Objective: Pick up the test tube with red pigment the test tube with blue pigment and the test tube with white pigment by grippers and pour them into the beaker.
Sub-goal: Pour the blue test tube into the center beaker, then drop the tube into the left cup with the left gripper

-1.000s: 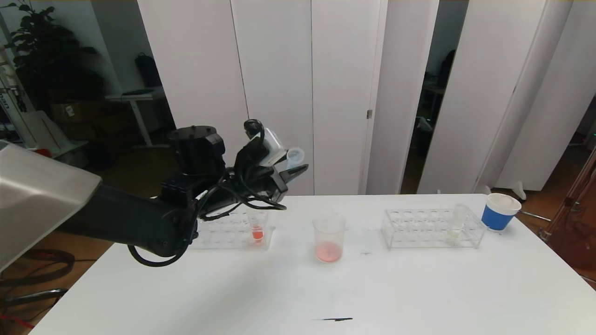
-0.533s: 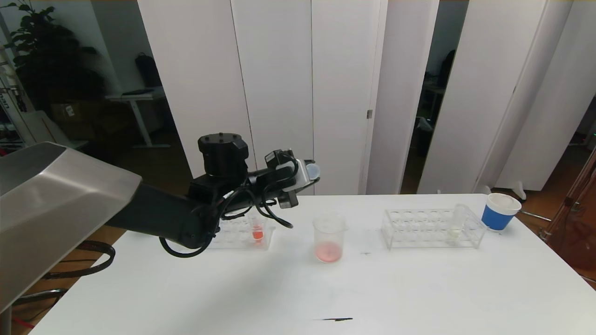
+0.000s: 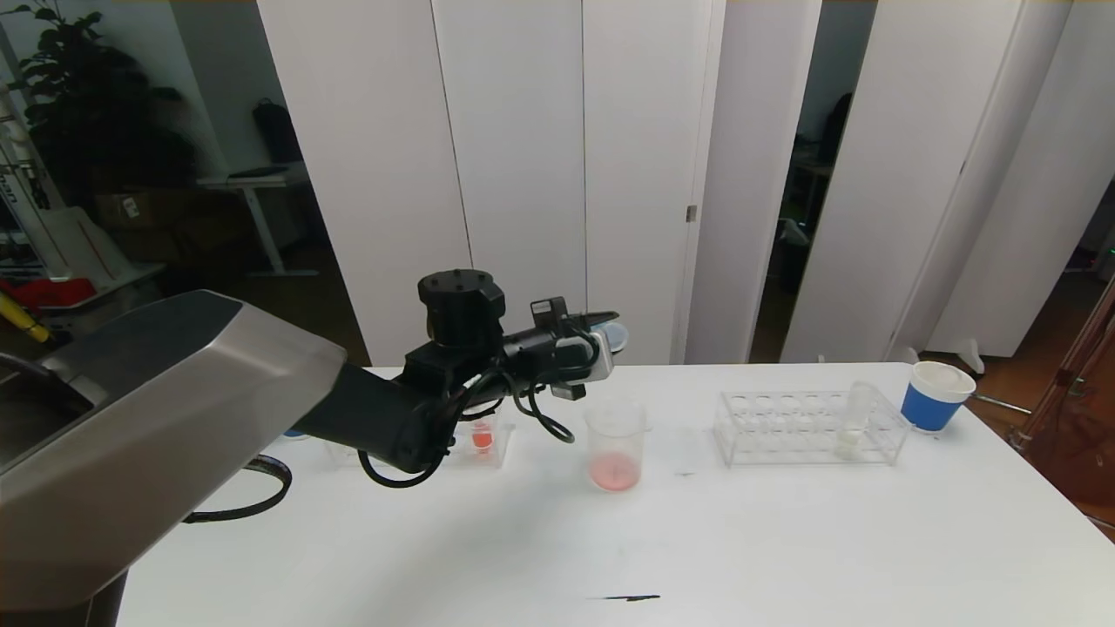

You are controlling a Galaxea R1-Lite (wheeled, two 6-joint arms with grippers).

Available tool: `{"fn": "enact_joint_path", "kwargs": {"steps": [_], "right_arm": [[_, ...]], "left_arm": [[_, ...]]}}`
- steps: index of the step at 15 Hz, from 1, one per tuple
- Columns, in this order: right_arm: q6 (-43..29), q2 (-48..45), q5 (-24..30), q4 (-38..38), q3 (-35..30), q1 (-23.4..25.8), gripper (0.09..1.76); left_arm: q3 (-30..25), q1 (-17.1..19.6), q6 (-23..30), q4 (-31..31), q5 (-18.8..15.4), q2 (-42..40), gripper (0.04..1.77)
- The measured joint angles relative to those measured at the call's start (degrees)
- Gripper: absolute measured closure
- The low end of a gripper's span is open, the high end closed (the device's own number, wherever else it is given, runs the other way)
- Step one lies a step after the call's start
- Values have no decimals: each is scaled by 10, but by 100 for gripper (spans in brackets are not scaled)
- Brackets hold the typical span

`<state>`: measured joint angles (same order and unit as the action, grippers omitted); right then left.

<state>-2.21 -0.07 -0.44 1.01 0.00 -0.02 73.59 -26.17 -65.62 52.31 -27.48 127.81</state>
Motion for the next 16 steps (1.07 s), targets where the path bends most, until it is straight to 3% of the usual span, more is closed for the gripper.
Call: {"fn": "enact_joint_path", "kwargs": {"steps": [7, 16], "right_arm": [[0, 0, 0, 0, 0, 0, 10], [0, 0, 0, 0, 0, 0, 10]], "left_arm": [[21, -1, -60, 58, 0, 50, 123], [30, 12, -98, 100, 1, 83, 123]]}}
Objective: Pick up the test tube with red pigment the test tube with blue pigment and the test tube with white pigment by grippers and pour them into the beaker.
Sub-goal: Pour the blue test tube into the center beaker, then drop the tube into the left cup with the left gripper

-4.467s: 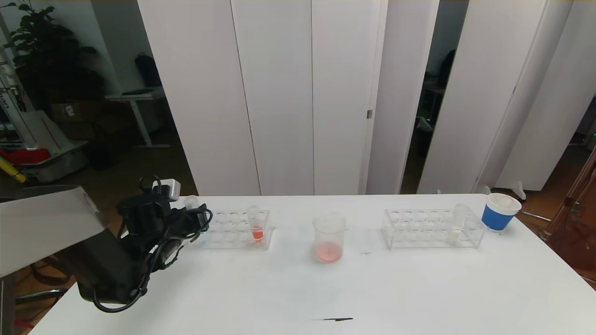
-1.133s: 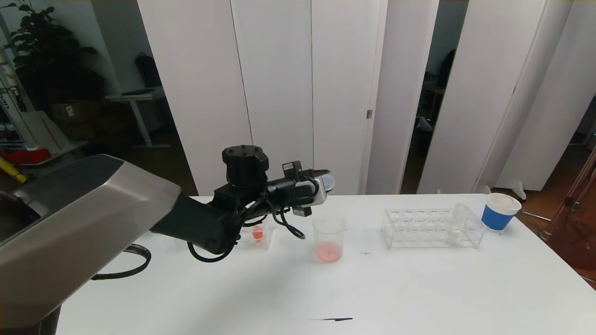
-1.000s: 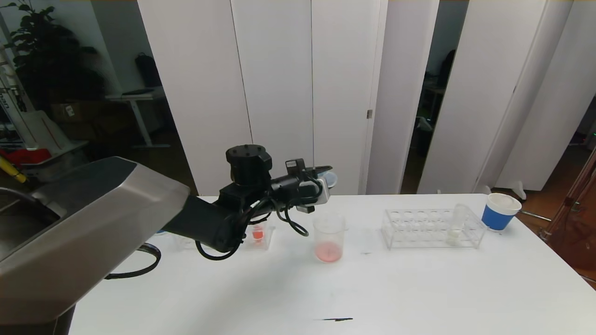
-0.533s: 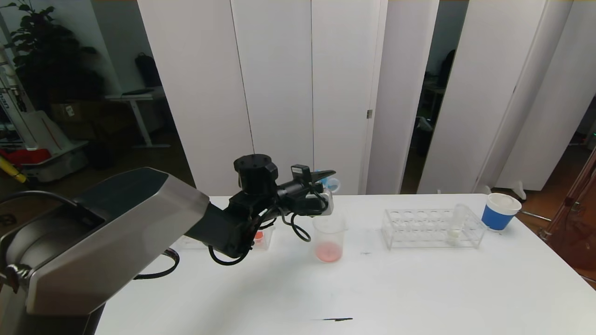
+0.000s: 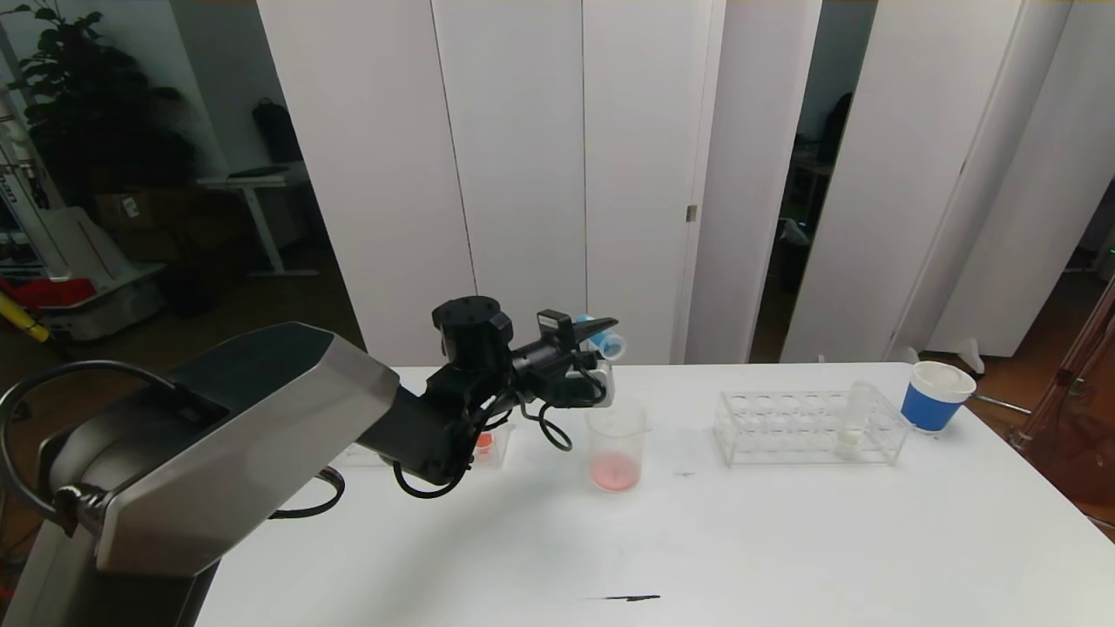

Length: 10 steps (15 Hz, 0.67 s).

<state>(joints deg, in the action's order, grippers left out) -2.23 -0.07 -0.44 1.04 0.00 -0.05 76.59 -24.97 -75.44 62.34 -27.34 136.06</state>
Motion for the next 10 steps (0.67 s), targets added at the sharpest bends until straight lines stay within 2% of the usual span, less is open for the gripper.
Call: {"fn": "enact_joint_path", "kwargs": {"steps": [10], "right_arm": [[0, 0, 0, 0, 0, 0, 10]], "left_arm": [[-3, 2, -31, 34, 0, 15, 123]]}}
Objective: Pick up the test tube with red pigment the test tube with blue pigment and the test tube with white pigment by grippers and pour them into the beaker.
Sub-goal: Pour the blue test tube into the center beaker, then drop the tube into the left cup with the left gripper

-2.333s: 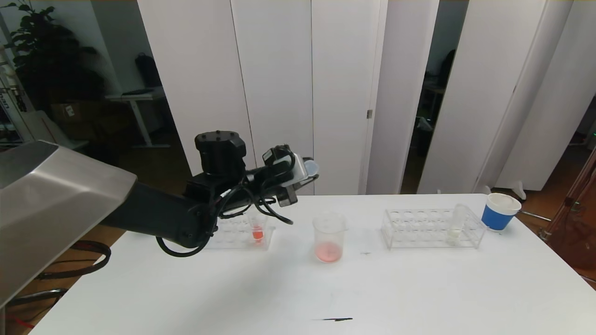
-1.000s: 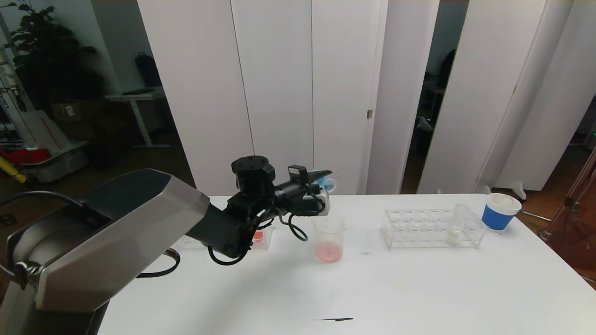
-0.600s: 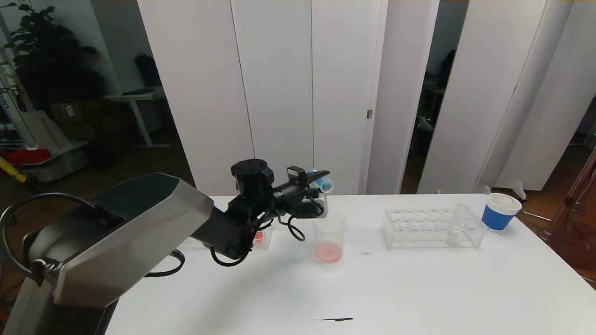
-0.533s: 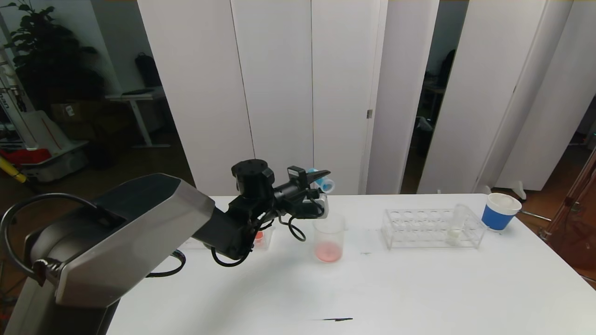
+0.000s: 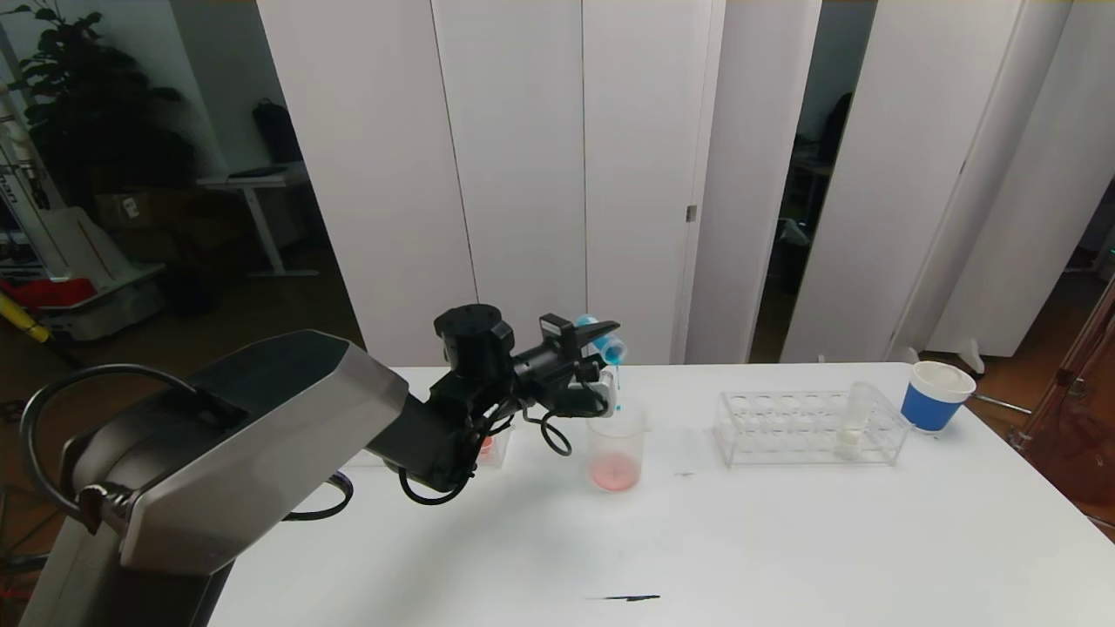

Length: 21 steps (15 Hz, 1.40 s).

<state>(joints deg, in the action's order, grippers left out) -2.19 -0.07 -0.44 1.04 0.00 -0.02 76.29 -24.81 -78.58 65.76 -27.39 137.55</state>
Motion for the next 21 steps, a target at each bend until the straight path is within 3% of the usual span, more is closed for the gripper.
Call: {"fn": "enact_joint_path", "kwargs": {"steps": [21], "right_arm": [[0, 0, 0, 0, 0, 0, 10]], "left_arm": [[-10, 0, -71, 20, 0, 0, 123]]}}
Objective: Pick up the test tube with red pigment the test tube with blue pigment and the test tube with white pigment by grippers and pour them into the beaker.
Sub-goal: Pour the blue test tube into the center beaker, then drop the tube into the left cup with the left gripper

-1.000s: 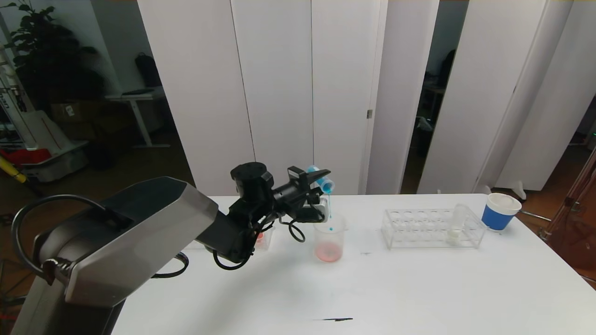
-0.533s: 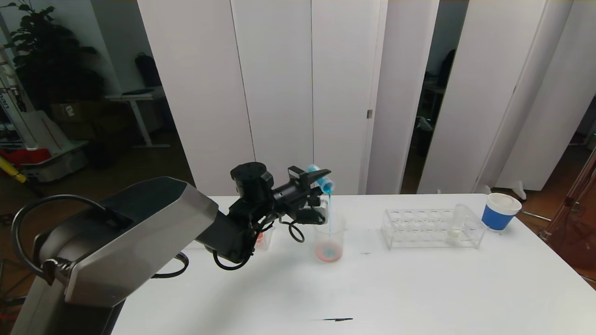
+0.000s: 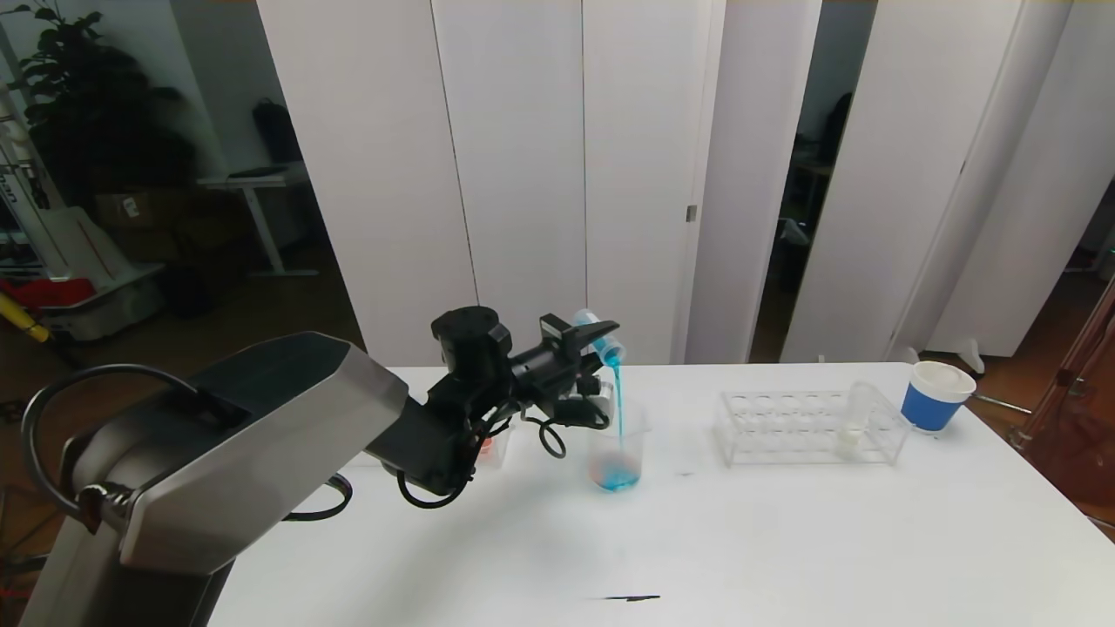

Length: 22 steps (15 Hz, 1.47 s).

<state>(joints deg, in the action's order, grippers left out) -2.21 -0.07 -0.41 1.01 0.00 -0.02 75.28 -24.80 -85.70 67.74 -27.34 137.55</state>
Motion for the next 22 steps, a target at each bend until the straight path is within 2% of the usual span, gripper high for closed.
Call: {"fn": "enact_joint_path", "kwargs": {"steps": [7, 22], "right_arm": [[0, 0, 0, 0, 0, 0, 10], [0, 0, 0, 0, 0, 0, 10]], "left_arm": [[-1, 2, -22, 1, 2, -2, 123], [-8, 3, -28, 2, 5, -8, 123]]}}
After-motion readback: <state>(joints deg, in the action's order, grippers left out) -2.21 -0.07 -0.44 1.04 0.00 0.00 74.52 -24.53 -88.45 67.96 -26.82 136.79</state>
